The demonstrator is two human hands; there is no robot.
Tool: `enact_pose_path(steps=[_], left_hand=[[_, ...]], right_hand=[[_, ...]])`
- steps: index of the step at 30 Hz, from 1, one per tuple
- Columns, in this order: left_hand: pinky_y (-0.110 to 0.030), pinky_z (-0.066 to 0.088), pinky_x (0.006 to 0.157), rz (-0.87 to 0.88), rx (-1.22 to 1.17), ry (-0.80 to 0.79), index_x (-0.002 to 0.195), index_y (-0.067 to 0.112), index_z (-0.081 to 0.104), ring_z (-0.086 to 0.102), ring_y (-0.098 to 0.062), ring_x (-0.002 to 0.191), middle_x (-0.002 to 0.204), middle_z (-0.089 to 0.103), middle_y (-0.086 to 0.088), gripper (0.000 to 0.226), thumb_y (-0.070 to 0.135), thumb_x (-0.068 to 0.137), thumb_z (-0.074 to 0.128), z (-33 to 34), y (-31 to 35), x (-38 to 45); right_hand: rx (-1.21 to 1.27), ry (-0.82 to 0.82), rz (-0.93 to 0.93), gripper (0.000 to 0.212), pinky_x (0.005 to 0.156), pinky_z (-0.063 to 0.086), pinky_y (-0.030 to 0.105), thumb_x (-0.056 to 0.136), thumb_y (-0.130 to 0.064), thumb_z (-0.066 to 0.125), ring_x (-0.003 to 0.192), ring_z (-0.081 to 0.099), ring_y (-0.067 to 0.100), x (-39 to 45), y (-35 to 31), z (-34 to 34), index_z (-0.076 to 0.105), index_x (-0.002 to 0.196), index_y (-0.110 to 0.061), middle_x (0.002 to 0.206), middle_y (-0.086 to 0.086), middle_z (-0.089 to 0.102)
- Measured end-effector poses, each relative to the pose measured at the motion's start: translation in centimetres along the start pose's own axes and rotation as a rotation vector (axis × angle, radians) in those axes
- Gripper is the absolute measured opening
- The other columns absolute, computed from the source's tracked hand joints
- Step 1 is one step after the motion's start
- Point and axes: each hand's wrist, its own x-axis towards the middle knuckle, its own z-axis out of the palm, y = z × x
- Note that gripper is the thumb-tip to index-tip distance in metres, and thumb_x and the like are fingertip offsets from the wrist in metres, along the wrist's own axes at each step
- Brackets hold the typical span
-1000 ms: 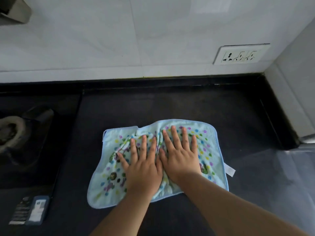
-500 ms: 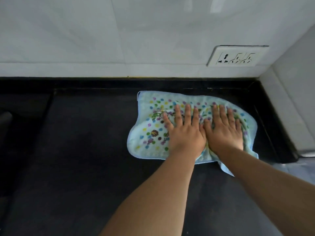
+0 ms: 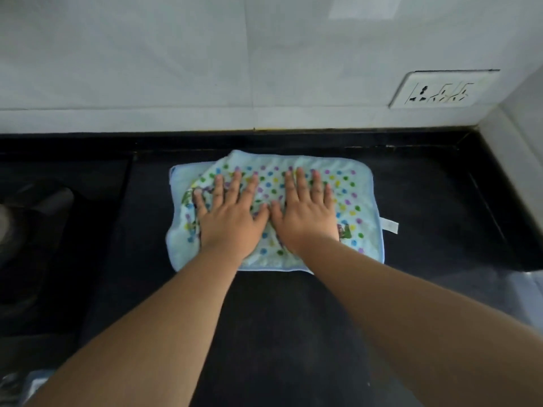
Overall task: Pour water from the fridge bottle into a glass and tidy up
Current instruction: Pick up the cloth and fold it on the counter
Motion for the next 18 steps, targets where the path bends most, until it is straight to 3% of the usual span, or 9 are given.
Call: enact_pose_path(steps=[5, 8, 11, 15, 18], left_hand=[[-0.061, -0.005, 0.126, -0.087, 0.016, 0.040, 0.163, 0.039, -0.013, -0.015, -0.023, 0.161, 0.174, -0.014, 0.006, 0.070, 0.066, 0.101, 0.002, 1.1, -2.7, -6.7], [-0.060, -0.001, 0.127, -0.092, -0.010, 0.069, 0.166, 0.028, -0.003, -0.012, -0.024, 0.161, 0.174, -0.009, -0.001, 0.068, 0.056, 0.104, 0.001, 3.1, -0.8, -11.0], [-0.061, 0.008, 0.127, -0.074, -0.035, 0.118, 0.166, 0.015, 0.012, -0.001, -0.029, 0.162, 0.175, 0.001, -0.009, 0.068, 0.049, 0.107, 0.018, 4.5, 2.1, -14.9], [-0.062, 0.011, 0.126, 0.049, -0.050, 0.112, 0.166, 0.011, 0.007, -0.003, -0.033, 0.162, 0.174, -0.002, -0.014, 0.070, 0.047, 0.107, 0.022, 5.4, 7.3, -18.8], [-0.062, 0.006, 0.126, 0.159, -0.058, 0.081, 0.166, 0.016, 0.001, -0.010, -0.033, 0.161, 0.175, -0.007, -0.010, 0.067, 0.046, 0.108, 0.018, 6.0, 11.8, -20.2]], right_hand=[[0.012, -0.040, -0.115, 0.074, 0.128, -0.010, 0.049, 0.102, -0.060, 0.006, 0.156, -0.028, 0.024, -4.3, -3.3, 1.4, -0.011, 0.164, -0.023, 0.172, -0.001, -0.019], [0.027, -0.043, -0.163, 0.070, 0.129, -0.009, 0.046, 0.104, -0.056, 0.007, 0.155, -0.028, 0.018, -8.0, -2.4, 1.9, -0.010, 0.165, -0.025, 0.172, -0.004, -0.019], [0.058, -0.003, -0.160, 0.065, 0.129, -0.007, 0.042, 0.107, -0.050, 0.014, 0.157, -0.023, 0.013, -12.4, -0.1, 2.7, -0.002, 0.165, -0.027, 0.173, -0.007, -0.011], [0.037, 0.057, -0.075, 0.063, 0.129, 0.005, 0.043, 0.108, -0.047, 0.025, 0.160, -0.010, 0.012, -18.0, 5.4, 3.2, 0.009, 0.166, -0.027, 0.174, -0.007, 0.000], [0.024, 0.062, 0.030, 0.065, 0.129, 0.005, 0.042, 0.108, -0.049, 0.027, 0.159, -0.012, 0.010, -21.3, 10.0, 2.6, 0.007, 0.166, -0.029, 0.174, -0.009, -0.002]])
